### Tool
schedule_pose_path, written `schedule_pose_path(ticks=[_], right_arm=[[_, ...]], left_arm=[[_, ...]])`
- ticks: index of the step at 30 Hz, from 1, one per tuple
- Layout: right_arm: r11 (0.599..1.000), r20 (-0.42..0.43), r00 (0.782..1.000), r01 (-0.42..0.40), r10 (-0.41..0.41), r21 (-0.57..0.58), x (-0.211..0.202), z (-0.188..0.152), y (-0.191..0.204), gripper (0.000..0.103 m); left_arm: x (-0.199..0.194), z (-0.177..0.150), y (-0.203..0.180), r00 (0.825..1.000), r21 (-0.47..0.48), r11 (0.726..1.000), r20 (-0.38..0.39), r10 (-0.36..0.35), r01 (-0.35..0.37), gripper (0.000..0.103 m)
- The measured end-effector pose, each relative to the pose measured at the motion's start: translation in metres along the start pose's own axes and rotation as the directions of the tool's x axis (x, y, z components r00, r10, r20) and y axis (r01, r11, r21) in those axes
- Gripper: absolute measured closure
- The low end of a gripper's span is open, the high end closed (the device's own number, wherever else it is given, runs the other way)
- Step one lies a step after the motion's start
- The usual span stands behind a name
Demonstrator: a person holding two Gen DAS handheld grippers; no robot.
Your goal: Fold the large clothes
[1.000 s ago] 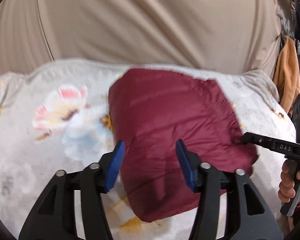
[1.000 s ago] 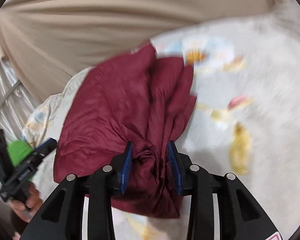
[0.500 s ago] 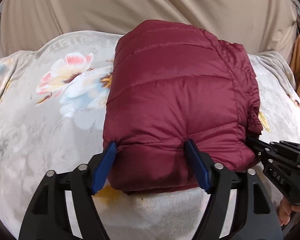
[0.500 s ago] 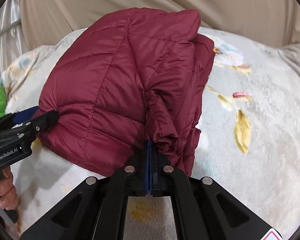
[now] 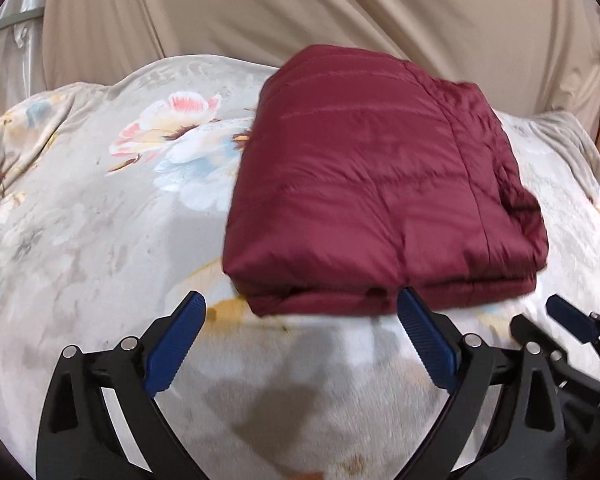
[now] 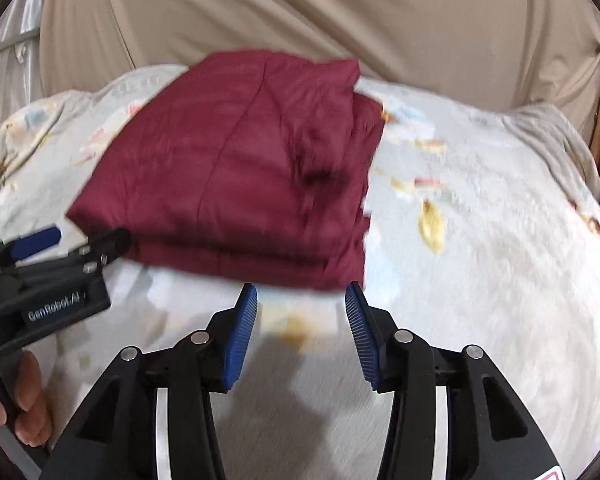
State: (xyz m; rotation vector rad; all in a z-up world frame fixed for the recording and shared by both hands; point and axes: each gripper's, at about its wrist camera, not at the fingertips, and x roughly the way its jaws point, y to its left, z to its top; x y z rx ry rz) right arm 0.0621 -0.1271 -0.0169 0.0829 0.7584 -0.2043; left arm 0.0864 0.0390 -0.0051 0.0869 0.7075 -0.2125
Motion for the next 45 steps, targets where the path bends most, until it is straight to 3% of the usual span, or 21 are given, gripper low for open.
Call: schedule_pose_path(ticks=[11,22,45], right_arm=[[0.996,-0.03,0.998,0.049,-0.047,0.072,-0.002,-0.013,-0.011,0.054],[0.996,-0.029,0.998,0.06,-0.058,0.066,0.0,-0.011,-0.013,0.053],[0.993,-0.029,0.996,0.081,-0.078,0.081,-0.001,-0.013,-0.012,0.052]], left_arm=[[-0.015,-0.019,-0.027,0.999,0.092,0.994,0.008,0.05,-0.051,0.006],[-0.013,-0.018,-0.027,0.997,0.105,0.991,0.015,0.077,-0.078,0.006],[-0.012,-0.019,-0.027,0.998,0.106,0.992,0.01,0.066,-0.066,0.006]])
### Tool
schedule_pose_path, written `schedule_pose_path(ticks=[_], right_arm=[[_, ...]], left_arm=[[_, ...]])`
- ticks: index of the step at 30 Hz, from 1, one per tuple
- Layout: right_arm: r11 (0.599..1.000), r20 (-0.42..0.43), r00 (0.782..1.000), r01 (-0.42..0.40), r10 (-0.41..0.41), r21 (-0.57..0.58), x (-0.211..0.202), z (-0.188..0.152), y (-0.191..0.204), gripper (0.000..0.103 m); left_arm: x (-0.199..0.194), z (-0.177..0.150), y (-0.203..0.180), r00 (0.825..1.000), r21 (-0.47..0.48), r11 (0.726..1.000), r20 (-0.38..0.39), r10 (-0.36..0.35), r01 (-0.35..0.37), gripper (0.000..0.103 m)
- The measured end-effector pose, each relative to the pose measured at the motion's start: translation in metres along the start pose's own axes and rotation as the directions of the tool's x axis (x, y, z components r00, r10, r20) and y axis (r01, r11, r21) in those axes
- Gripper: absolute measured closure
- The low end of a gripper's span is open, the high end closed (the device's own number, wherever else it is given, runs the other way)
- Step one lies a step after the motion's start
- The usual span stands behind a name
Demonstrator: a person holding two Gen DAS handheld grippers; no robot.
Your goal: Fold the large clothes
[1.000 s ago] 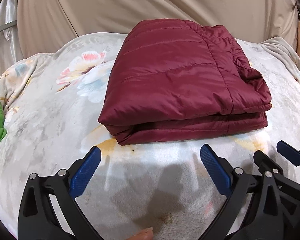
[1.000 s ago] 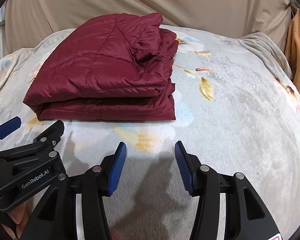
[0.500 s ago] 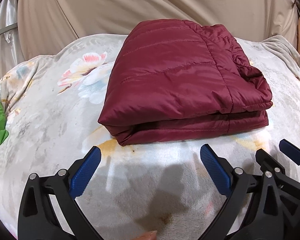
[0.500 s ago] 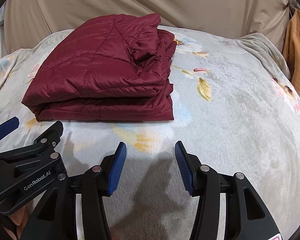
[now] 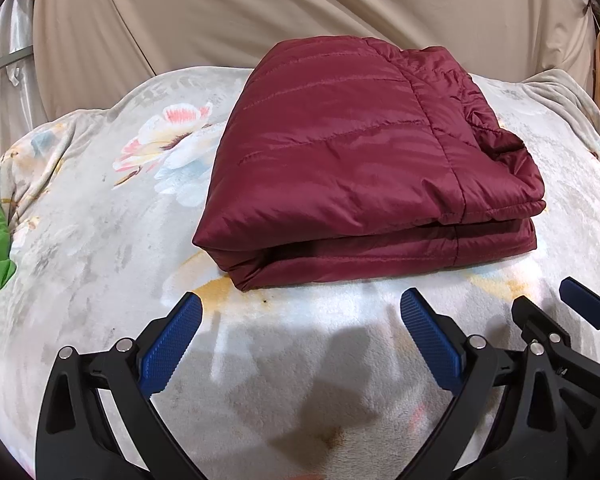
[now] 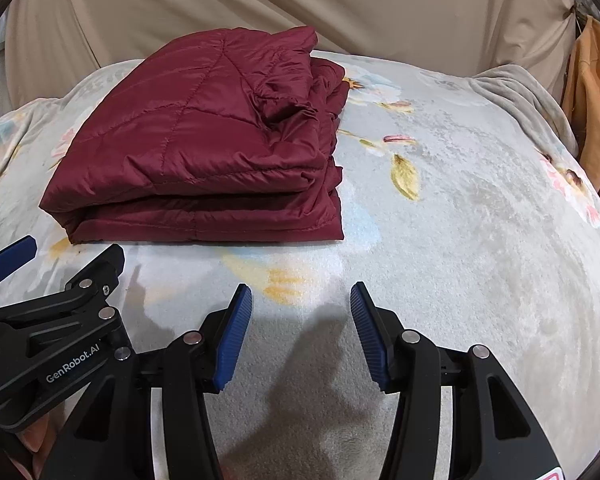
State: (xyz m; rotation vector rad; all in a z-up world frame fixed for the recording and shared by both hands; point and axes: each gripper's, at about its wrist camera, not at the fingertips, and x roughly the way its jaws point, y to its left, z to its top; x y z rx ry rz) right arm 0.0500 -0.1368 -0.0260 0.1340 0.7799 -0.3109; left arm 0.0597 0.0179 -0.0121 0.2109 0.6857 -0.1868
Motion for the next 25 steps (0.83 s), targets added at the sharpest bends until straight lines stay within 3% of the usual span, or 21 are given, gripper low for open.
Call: schedule_pose_path(ticks=[25], right_arm=[[0.998,0.037,0.997,0.06,-0.061,0.02,-0.011,-0.005,0.006,0.052]], left_arm=[[-0.002,0.0,0.0,1.0,0.003,1.0,0.011,0.005,-0.005,0.007]])
